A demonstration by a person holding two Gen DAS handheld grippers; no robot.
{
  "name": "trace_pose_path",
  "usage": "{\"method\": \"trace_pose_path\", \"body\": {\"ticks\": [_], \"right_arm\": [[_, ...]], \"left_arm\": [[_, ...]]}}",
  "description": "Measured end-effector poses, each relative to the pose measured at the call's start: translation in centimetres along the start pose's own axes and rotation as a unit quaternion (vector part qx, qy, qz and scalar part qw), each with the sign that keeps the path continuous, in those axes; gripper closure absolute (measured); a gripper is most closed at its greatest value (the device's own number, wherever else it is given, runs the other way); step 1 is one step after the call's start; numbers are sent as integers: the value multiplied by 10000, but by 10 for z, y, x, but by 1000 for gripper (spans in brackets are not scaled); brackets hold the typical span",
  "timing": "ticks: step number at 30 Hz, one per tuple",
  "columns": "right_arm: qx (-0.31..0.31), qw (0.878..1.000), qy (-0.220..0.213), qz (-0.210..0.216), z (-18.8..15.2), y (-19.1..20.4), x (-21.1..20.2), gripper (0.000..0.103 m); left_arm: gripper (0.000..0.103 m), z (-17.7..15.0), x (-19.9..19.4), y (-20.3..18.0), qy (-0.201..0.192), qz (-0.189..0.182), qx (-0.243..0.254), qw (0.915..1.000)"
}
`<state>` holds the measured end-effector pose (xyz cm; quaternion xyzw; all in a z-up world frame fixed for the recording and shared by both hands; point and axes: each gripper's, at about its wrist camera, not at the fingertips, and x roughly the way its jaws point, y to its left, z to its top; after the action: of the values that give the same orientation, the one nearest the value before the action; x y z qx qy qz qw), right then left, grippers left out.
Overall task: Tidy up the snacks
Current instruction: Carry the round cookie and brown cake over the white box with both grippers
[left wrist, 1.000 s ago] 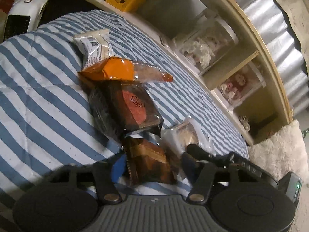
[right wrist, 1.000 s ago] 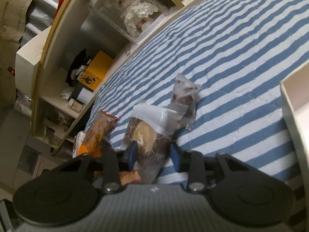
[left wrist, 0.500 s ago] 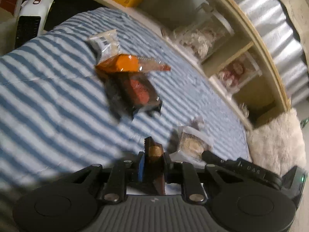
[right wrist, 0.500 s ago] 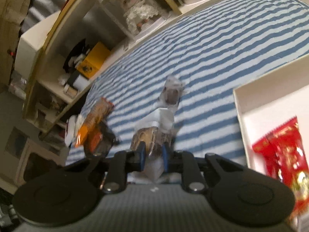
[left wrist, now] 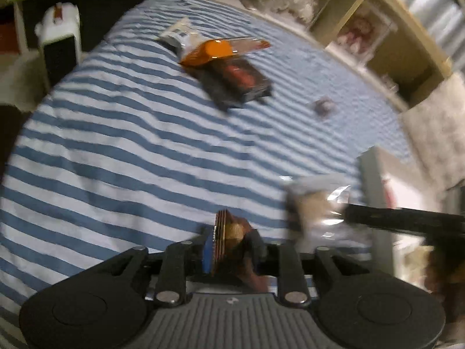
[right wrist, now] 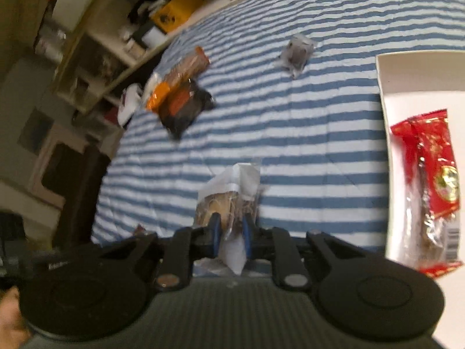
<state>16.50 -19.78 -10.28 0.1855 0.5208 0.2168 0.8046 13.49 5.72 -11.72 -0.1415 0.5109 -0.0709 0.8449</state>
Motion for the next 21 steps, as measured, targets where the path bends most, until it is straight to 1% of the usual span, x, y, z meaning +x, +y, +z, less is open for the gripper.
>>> {"method": "trace_pose_path", "body": {"ticks": [1,2,3,4,5,7,8,10,13,14,15,16,19,21], "right_arm": [[-106,9999,1,-105,-1,1,0,85],[-178,9996,-19,-223,-2,3,0,85],[-245,9990,-44,-359,-2,4,1,85],[-276,9987,-73,-426,-1,5,1,84],[-292,9985,-105,-452,0,5,2,84],[-243,9987,-147,-434,2,5,0,77],[-201,9988,-152,-426,3,4,0,71],[-129,9990,-179,-393,4,5,1,39],[-184,9984,-201,-494,4,12,6,21],[-219,9981,-178,-555,4,15,9,17],[-258,9975,-157,-633,3,18,12,11],[-296,9971,-152,-689,3,21,15,8],[-451,9952,-112,-859,-1,26,21,3],[-578,9941,-11,-916,-3,28,27,3]], "left_arm": [[65,-2,2,0,21,138,101,9999],[52,-2,4,-2,49,211,182,9996],[44,-2,5,-5,58,218,228,9995],[27,-3,4,-8,54,176,281,9994],[14,-3,4,-13,51,115,406,9991],[10,-4,3,-26,20,69,742,9972],[10,-5,4,-33,8,118,903,9958],[10,-7,8,-43,42,266,1165,9928],[10,-14,16,-50,192,447,1411,9888],[10,-16,19,-52,246,518,1500,9870],[10,-18,22,-55,299,603,1615,9846],[10,-20,26,-58,344,675,1735,9819],[9,-28,33,-65,421,883,2086,9731],[9,-33,36,-68,443,1009,2296,9670]]}}
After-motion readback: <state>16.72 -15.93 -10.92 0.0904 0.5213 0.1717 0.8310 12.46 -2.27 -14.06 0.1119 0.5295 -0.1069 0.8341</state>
